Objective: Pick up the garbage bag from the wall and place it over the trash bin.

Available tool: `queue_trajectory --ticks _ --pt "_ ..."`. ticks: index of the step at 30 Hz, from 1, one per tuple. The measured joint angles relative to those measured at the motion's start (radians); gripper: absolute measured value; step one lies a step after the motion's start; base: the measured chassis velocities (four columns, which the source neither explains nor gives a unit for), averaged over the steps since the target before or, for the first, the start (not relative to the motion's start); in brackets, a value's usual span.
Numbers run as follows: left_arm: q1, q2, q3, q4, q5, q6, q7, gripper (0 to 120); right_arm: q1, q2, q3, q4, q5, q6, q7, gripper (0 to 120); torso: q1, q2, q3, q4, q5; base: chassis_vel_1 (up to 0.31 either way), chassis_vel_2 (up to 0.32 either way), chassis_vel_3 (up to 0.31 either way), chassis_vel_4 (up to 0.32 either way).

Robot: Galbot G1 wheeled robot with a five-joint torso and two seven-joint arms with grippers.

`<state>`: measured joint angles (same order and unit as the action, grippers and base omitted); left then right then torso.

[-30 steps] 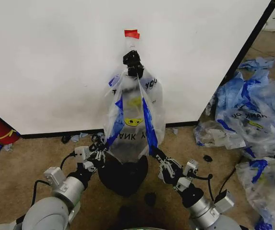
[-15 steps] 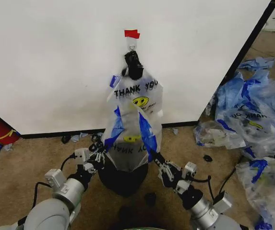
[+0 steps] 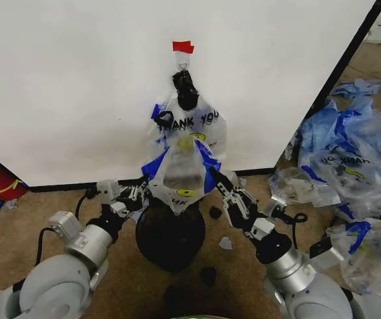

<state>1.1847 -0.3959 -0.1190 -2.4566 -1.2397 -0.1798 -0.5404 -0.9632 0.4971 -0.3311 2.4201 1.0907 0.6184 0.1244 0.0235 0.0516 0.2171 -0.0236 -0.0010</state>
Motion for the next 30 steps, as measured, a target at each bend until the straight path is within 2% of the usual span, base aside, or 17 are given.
queue_trajectory --ticks 3,7,9,13,30 --pt "-0.022 0.016 0.0 -0.017 -0.017 0.005 -0.008 0 -0.002 -0.008 0.005 0.012 0.004 0.0 -0.006 0 0.0 0.0 0.0 0.0001 0.0 0.0 0.0 0.0 0.0" --pt "-0.1 0.084 -0.007 -0.047 -0.073 0.016 -0.035 0 -0.001 -0.032 0.03 0.042 0.039 0.001 -0.041 0 0.0 0.0 0.0 -0.0002 -0.0002 0.0 0.0 0.0 0.0" --pt "-0.11 0.128 -0.021 -0.047 -0.098 0.02 -0.051 0 0.001 -0.04 0.038 0.056 0.063 0.004 -0.06 0 0.0 0.0 0.0 0.0001 -0.0002 0.0 0.0 0.0 0.0" --pt "-0.112 0.159 -0.029 -0.047 -0.121 0.029 -0.077 0 0.002 -0.034 0.03 0.074 0.078 0.002 -0.063 0 0.0 0.0 0.0 0.0 -0.0002 0.0 0.0 0.0 0.0" --pt "-0.118 0.199 -0.055 -0.045 -0.158 0.047 -0.128 0 0.015 -0.007 -0.004 0.081 0.113 -0.018 -0.063 0 0.0 0.0 0.0 0.0 -0.0002 0.0 0.0 0.0 0.0"
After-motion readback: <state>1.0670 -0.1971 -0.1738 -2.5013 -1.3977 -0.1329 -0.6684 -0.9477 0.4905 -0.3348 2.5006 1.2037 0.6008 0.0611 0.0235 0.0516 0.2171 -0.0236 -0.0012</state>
